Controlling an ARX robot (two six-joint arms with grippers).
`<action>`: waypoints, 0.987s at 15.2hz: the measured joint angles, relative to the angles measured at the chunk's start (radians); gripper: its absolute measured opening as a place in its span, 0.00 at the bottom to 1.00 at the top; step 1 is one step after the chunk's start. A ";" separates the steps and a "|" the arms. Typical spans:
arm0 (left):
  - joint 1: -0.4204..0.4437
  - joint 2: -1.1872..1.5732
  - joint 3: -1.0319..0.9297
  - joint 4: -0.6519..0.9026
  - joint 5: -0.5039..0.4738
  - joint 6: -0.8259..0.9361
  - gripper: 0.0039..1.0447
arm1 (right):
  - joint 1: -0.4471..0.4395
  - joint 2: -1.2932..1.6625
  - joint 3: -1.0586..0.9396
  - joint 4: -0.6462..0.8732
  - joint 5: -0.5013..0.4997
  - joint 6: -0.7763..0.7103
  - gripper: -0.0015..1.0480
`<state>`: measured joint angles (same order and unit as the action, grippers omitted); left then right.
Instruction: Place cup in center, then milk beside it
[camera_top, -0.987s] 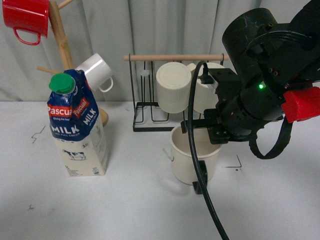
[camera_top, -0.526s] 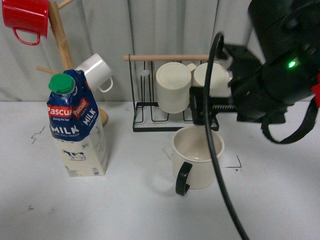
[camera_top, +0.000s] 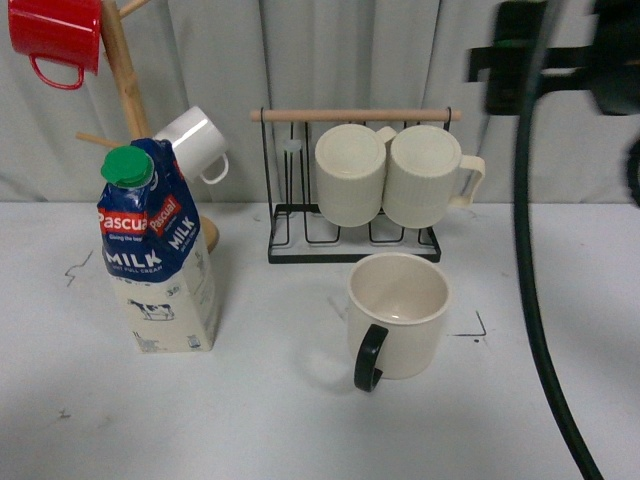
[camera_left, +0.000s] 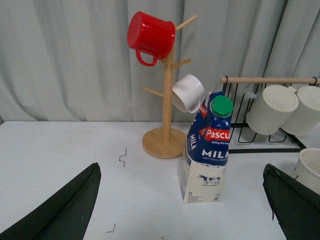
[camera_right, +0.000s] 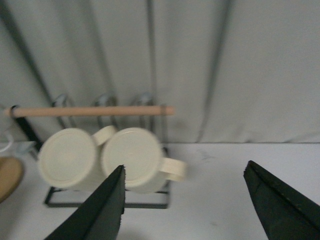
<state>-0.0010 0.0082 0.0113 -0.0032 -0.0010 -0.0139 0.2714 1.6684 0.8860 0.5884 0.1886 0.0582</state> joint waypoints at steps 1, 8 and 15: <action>0.000 0.000 0.000 0.000 0.000 0.000 0.94 | -0.039 -0.134 -0.157 0.115 0.021 -0.023 0.60; 0.000 0.000 0.000 0.000 0.001 0.000 0.94 | -0.277 -0.949 -0.697 -0.054 -0.182 -0.053 0.02; 0.000 0.000 0.000 0.000 0.001 0.000 0.94 | -0.272 -1.190 -0.827 -0.174 -0.186 -0.053 0.02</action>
<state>-0.0010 0.0082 0.0113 -0.0036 -0.0002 -0.0139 -0.0002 0.4786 0.0586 0.4149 0.0025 0.0051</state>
